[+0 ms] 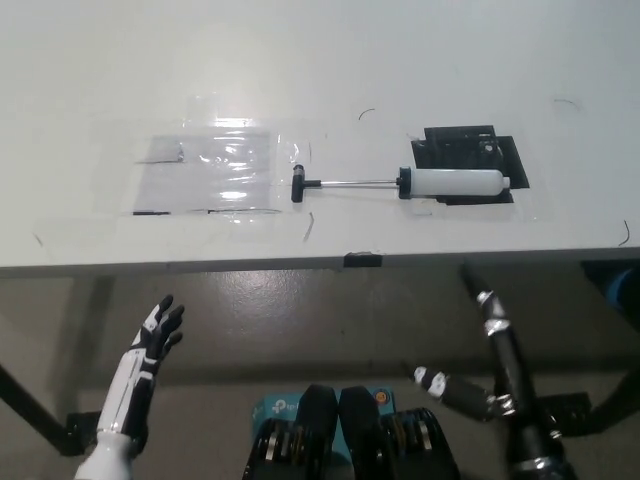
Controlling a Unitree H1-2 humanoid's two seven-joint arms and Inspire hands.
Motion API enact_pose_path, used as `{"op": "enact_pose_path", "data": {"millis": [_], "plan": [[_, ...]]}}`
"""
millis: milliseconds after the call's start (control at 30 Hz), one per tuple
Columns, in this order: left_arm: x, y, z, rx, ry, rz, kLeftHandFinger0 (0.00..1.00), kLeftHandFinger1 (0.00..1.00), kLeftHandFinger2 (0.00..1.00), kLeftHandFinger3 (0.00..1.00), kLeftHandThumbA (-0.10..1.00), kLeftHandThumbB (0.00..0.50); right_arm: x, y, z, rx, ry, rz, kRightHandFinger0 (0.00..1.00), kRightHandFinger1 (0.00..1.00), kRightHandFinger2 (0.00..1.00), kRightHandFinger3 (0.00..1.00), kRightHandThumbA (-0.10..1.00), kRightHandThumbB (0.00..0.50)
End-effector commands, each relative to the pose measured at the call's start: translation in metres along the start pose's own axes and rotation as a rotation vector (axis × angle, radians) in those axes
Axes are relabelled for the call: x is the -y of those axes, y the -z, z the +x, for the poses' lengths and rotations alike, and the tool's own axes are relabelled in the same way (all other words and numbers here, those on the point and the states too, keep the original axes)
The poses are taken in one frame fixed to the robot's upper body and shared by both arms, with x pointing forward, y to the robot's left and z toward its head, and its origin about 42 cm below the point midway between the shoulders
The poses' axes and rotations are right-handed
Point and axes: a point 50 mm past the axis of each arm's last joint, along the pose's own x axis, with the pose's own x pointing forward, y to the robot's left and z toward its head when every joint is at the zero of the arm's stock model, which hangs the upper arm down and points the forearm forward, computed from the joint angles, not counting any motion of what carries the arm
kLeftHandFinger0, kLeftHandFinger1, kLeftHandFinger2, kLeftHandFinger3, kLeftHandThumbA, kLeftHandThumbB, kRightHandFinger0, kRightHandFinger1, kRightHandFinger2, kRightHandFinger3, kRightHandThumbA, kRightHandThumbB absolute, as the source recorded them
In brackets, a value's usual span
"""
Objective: The robot uses right hand to pick up a small white air pumper and uses its left hand to compress it, and then puts it on the desk
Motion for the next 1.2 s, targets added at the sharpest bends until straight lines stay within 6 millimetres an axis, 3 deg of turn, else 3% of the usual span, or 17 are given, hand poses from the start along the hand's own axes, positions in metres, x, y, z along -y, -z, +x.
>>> {"op": "enact_pose_path", "data": {"millis": [0, 133, 233, 300, 333, 367, 433, 500, 567, 633, 733, 867, 967, 1167], "plan": [[-0.003, -0.012, 0.011, 0.09, 0.026, 0.001, 1.0, 1.0, 1.0, 1.0, 1.0, 0.155, 0.024, -0.053, 0.028, 0.245, 0.026, -0.022, 1.0, 1.0, 1.0, 1.0, 1.0, 0.375], [-0.003, -0.014, 0.013, 0.094, 0.023, -0.007, 1.0, 1.0, 1.0, 1.0, 1.0, 0.163, 0.061, -0.095, 0.068, 0.294, 0.006, -0.174, 1.0, 1.0, 1.0, 1.0, 1.0, 0.396], [-0.002, -0.014, 0.012, 0.091, 0.023, -0.008, 1.0, 1.0, 1.0, 1.0, 1.0, 0.163, 0.081, -0.109, 0.095, 0.282, -0.062, -0.271, 1.0, 1.0, 1.0, 1.0, 1.0, 0.4], [-0.005, -0.016, 0.012, 0.097, 0.007, -0.012, 1.0, 1.0, 1.0, 1.0, 1.0, 0.163, 0.091, -0.117, 0.132, 0.217, -0.139, -0.32, 1.0, 1.0, 1.0, 1.0, 1.0, 0.407], [-0.006, -0.015, 0.012, 0.098, 0.007, -0.013, 1.0, 1.0, 1.0, 1.0, 1.0, 0.163, 0.096, -0.121, 0.148, 0.211, -0.175, -0.356, 1.0, 1.0, 1.0, 1.0, 1.0, 0.375], [-0.006, -0.016, 0.012, 0.098, 0.007, -0.012, 1.0, 1.0, 1.0, 1.0, 1.0, 0.162, 0.099, -0.123, 0.159, 0.2, -0.2, -0.395, 1.0, 1.0, 1.0, 1.0, 1.0, 0.336], [-0.007, -0.017, 0.013, 0.097, 0.006, -0.011, 1.0, 1.0, 1.0, 1.0, 1.0, 0.161, 0.108, -0.126, 0.197, 0.1, -0.286, -0.507, 1.0, 1.0, 1.0, 1.0, 1.0, 0.373], [-0.008, -0.018, 0.015, 0.101, 0.006, -0.008, 1.0, 1.0, 1.0, 1.0, 1.0, 0.164, 0.111, -0.127, 0.213, 0.071, -0.321, -0.541, 1.0, 1.0, 1.0, 1.0, 1.0, 0.377], [-0.009, -0.019, 0.016, 0.102, 0.007, -0.013, 1.0, 1.0, 1.0, 1.0, 1.0, 0.168, 0.114, -0.123, 0.247, 0.005, -0.398, -0.572, 1.0, 1.0, 1.0, 1.0, 1.0, 0.364], [-0.009, -0.02, 0.018, 0.104, 0.009, -0.016, 1.0, 1.0, 1.0, 1.0, 1.0, 0.168, 0.114, -0.121, 0.261, -0.019, -0.424, -0.582, 1.0, 1.0, 1.0, 1.0, 1.0, 0.331], [-0.008, -0.021, 0.017, 0.106, 0.007, -0.015, 1.0, 1.0, 1.0, 1.0, 1.0, 0.159, 0.111, -0.116, 0.295, -0.071, -0.5, -0.617, 1.0, 1.0, 1.0, 1.0, 1.0, 0.329], [-0.009, -0.02, 0.017, 0.101, 0.0, -0.011, 1.0, 1.0, 1.0, 1.0, 1.0, 0.163, 0.101, -0.1, 0.324, -0.17, -0.56, -0.629, 1.0, 1.0, 1.0, 1.0, 1.0, 0.36], [-0.011, -0.021, 0.018, 0.108, -0.001, -0.012, 1.0, 1.0, 1.0, 1.0, 1.0, 0.156, 0.086, -0.09, 0.336, -0.188, -0.603, -0.689, 1.0, 1.0, 1.0, 1.0, 1.0, 0.319], [-0.011, -0.025, 0.024, 0.125, -0.001, -0.01, 1.0, 1.0, 1.0, 1.0, 1.0, 0.137, 0.071, -0.071, 0.346, -0.258, -0.611, -0.661, 1.0, 1.0, 1.0, 1.0, 1.0, 0.31]]}}
